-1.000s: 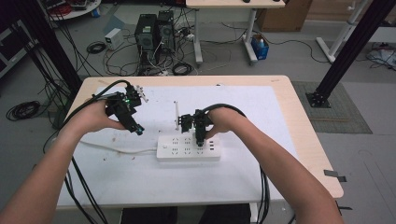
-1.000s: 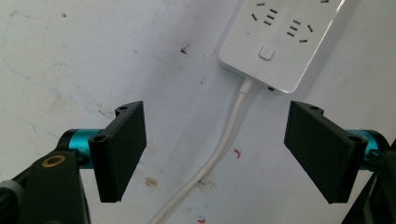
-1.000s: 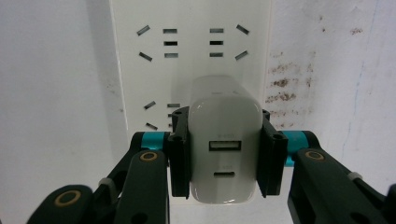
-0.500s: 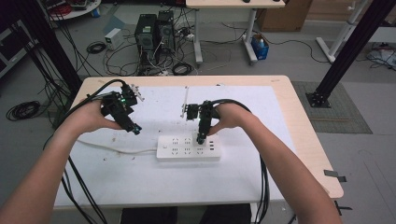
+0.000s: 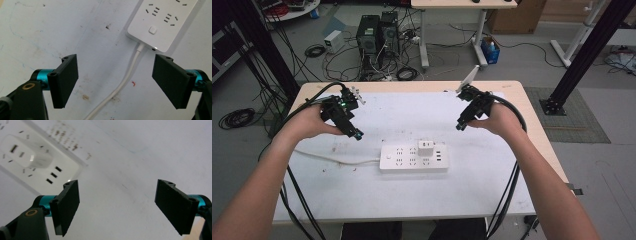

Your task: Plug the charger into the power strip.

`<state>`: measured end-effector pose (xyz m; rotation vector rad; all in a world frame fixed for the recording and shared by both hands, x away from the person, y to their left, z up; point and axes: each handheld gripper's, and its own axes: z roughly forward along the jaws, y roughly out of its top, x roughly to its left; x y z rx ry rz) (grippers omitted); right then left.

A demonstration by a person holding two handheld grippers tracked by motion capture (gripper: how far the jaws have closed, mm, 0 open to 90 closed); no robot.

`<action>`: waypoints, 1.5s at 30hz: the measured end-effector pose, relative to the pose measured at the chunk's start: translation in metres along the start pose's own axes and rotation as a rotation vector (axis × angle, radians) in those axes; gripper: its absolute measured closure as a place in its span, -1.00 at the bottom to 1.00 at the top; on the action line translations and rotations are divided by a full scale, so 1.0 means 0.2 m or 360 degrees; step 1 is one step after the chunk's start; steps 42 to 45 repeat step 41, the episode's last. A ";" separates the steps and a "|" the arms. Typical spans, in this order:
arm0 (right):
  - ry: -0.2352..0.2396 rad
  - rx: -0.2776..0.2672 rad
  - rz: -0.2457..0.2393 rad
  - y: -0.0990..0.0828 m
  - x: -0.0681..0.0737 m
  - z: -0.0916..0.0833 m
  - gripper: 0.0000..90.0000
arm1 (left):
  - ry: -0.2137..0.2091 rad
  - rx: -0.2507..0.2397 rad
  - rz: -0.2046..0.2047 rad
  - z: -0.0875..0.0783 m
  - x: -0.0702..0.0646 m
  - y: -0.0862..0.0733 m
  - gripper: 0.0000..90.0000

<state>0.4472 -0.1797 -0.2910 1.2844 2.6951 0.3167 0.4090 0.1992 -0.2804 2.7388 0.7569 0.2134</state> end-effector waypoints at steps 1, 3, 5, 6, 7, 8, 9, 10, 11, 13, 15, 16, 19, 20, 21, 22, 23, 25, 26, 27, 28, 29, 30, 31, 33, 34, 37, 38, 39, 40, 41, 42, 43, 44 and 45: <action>-0.0017 0.0002 0.0036 -0.02 -0.02 -0.01 -0.57 | 0.0001 0.0004 0.0006 0.00 0.00 0.00 -0.53; -0.0035 -0.0009 0.0079 -0.06 -0.06 -0.02 -0.57 | 0.0001 0.0007 0.0008 0.01 0.00 0.01 -0.53; -0.0028 -0.0011 0.0104 -0.08 -0.08 -0.03 -0.57 | 0.0003 0.0014 0.0019 0.01 0.00 0.02 -0.53; -0.0030 -0.0013 0.0114 -0.09 -0.08 -0.03 -0.57 | 0.0000 0.0011 0.0018 0.01 0.00 0.02 -0.53; -0.0024 -0.0007 0.0114 -0.10 -0.09 -0.03 -0.57 | 0.0002 0.0015 0.0022 0.01 -0.01 0.03 -0.53; -0.0021 -0.0005 0.0112 -0.10 -0.09 -0.03 -0.57 | 0.0002 0.0015 0.0022 0.01 -0.01 0.03 -0.53; -0.0022 0.0000 0.0120 -0.11 -0.10 -0.03 -0.57 | 0.0000 0.0022 0.0021 0.01 -0.02 0.04 -0.53; -0.0026 0.0005 0.0134 -0.11 -0.10 -0.03 -0.57 | 0.0003 0.0025 0.0031 0.01 -0.02 0.04 -0.53; -0.0026 0.0005 0.0134 -0.11 -0.10 -0.03 -0.57 | 0.0003 0.0025 0.0031 0.01 -0.02 0.04 -0.53; -0.0027 -0.0004 0.0149 -0.12 -0.11 -0.03 -0.57 | 0.0003 0.0028 0.0040 0.01 -0.02 0.05 -0.53; -0.0017 -0.0004 0.0165 -0.13 -0.13 -0.03 -0.57 | 0.0003 0.0043 0.0048 0.02 -0.02 0.06 -0.53; -0.0016 -0.0004 0.0170 -0.13 -0.13 -0.03 -0.57 | 0.0004 0.0050 0.0053 0.02 -0.02 0.07 -0.53; -0.0025 0.0004 0.0204 -0.14 -0.15 -0.03 -0.57 | 0.0002 0.0044 0.0057 0.02 -0.03 0.08 -0.53; -0.0025 0.0001 0.0203 -0.14 -0.15 -0.03 -0.57 | -0.0001 0.0046 0.0062 0.02 -0.03 0.09 -0.53; -0.0020 0.0004 0.0206 -0.14 -0.16 -0.03 -0.57 | -0.0002 0.0050 0.0066 0.02 -0.03 0.09 -0.53; -0.0017 0.0008 0.0203 -0.14 -0.16 -0.03 -0.57 | 0.0002 0.0052 0.0068 0.02 -0.03 0.10 -0.53; -0.0021 0.0009 0.0203 -0.15 -0.16 -0.03 -0.57 | 0.0002 0.0051 0.0073 0.02 -0.03 0.10 -0.53; -0.0023 0.0012 0.0201 -0.15 -0.16 -0.03 -0.57 | 0.0000 0.0045 0.0072 0.03 -0.03 0.11 -0.53; -0.0022 0.0010 0.0197 -0.15 -0.16 -0.03 -0.57 | 0.0001 0.0054 0.0077 0.03 -0.03 0.11 -0.53; -0.0015 0.0010 0.0185 -0.15 -0.16 -0.03 -0.57 | 0.0003 0.0055 0.0079 0.03 -0.04 0.11 -0.53; -0.0016 0.0010 0.0186 -0.14 -0.16 -0.03 -0.57 | 0.0000 0.0058 0.0079 0.03 -0.04 0.11 -0.53; -0.0019 0.0009 0.0185 -0.14 -0.15 -0.03 -0.57 | 0.0001 0.0059 0.0081 0.03 -0.04 0.11 -0.53; -0.0017 0.0011 0.0184 -0.14 -0.15 -0.03 -0.57 | 0.0003 0.0060 0.0080 0.03 -0.04 0.11 -0.53; -0.0014 0.0012 0.0179 -0.14 -0.15 -0.03 -0.57 | 0.0003 0.0059 0.0078 0.03 -0.04 0.11 -0.53; -0.0012 0.0012 0.0175 -0.14 -0.15 -0.03 -0.57 | 0.0003 0.0059 0.0079 0.03 -0.04 0.11 -0.53; -0.0014 0.0013 0.0177 -0.14 -0.15 -0.03 -0.57 | 0.0005 0.0061 0.0081 0.03 -0.04 0.11 -0.53; -0.0016 0.0009 0.0181 -0.15 -0.15 -0.04 -0.57 | 0.0002 0.0061 0.0082 0.04 -0.04 0.12 -0.53; -0.0015 0.0009 0.0180 -0.15 -0.15 -0.04 -0.57 | 0.0002 0.0061 0.0085 0.04 -0.04 0.12 -0.53; -0.0009 0.0007 0.0178 -0.15 -0.15 -0.04 -0.57 | 0.0001 0.0058 0.0081 0.04 -0.04 0.12 -0.53; -0.0009 0.0004 0.0176 -0.15 -0.15 -0.04 -0.57 | 0.0001 0.0061 0.0083 0.04 -0.04 0.12 -0.53; -0.0013 -0.0002 0.0182 -0.15 -0.15 -0.04 -0.57 | 0.0002 0.0059 0.0086 0.04 -0.04 0.12 -0.53; -0.0013 -0.0002 0.0182 -0.15 -0.15 -0.04 -0.57 | 0.0002 0.0059 0.0086 0.04 -0.04 0.12 -0.53; -0.0013 -0.0002 0.0182 -0.15 -0.15 -0.04 -0.57 | 0.0002 0.0059 0.0086 0.04 -0.04 0.12 -0.53; -0.0013 -0.0002 0.0182 -0.15 -0.15 -0.04 -0.57 | 0.0002 0.0059 0.0086 0.04 -0.04 0.12 -0.53; -0.0013 -0.0002 0.0182 -0.15 -0.15 -0.04 -0.57 | 0.0002 0.0059 0.0086 0.04 -0.04 0.12 -0.53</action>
